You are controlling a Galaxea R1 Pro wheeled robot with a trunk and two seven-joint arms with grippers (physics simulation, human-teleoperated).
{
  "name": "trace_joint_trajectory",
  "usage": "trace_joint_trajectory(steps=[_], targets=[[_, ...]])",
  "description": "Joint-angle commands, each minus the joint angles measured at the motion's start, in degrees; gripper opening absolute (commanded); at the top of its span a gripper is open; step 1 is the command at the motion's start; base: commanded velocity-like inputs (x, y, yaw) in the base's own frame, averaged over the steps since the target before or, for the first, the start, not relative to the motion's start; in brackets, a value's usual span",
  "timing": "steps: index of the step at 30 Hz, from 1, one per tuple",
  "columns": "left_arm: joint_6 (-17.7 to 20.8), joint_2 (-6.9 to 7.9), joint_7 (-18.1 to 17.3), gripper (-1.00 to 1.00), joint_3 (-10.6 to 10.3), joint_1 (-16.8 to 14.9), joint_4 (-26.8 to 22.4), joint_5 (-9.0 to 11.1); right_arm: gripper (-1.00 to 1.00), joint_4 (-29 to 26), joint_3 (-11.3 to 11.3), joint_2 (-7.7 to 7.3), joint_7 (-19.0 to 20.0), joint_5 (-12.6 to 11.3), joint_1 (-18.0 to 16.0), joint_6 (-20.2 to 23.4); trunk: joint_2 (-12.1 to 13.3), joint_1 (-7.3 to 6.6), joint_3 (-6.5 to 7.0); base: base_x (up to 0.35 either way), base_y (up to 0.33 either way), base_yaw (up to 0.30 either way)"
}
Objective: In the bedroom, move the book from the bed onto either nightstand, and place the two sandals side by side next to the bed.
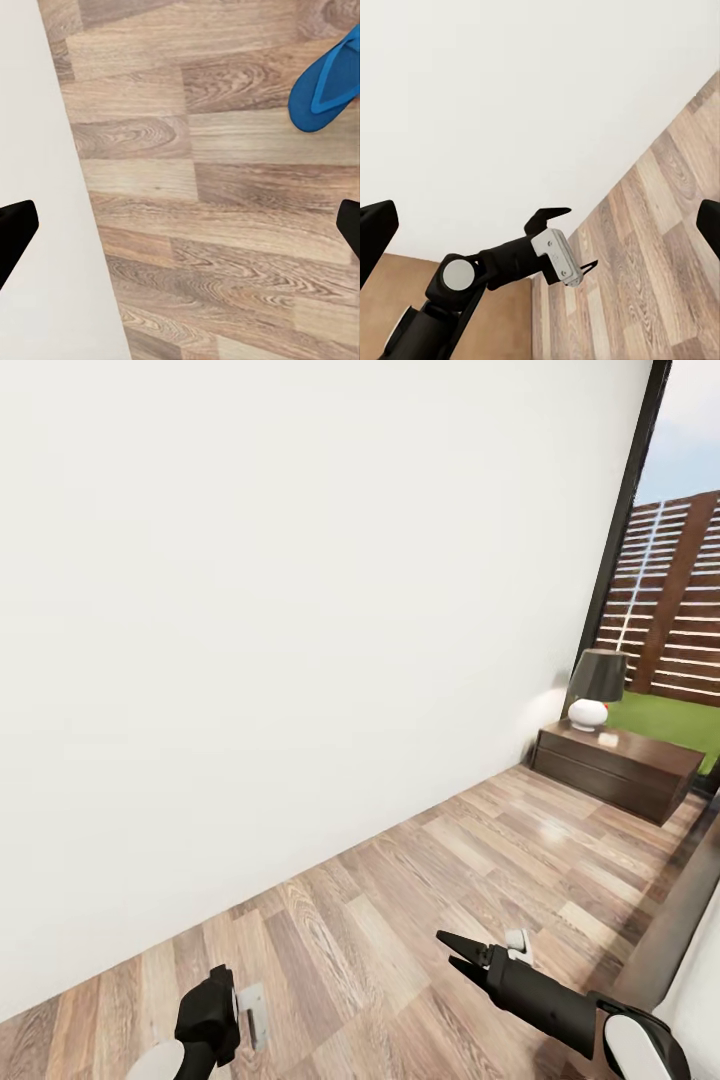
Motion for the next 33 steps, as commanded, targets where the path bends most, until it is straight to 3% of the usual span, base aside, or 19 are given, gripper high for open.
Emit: trace_joint_trajectory(steps=[1, 25, 33], targets=[[0.2, -0.01, -0.4, 1.00, -0.1, 0.0, -0.1, -0.3, 1.00, 0.1, 0.0, 0.07, 0.4, 0.3, 0.0, 0.2, -0.4, 0.22, -0.25, 0.000, 0.000, 0.000], [0.4, -0.11, -0.6, 1.00, 0.1, 0.0, 0.0, 0.2, 1.00, 0.3, 0.1, 0.19, 0.3, 0.3, 0.0, 0.2, -10.1, 5.49, -4.55, 0.000, 0.000, 0.000], [0.4, -0.04, -0.6, 1.00, 0.1, 0.0, 0.0, 2.8, 1.00, 0.3, 0.2, 0.19, 0.3, 0.3, 0.0, 0.2, -13.3, 7.25, -5.99, 0.000, 0.000, 0.000]])
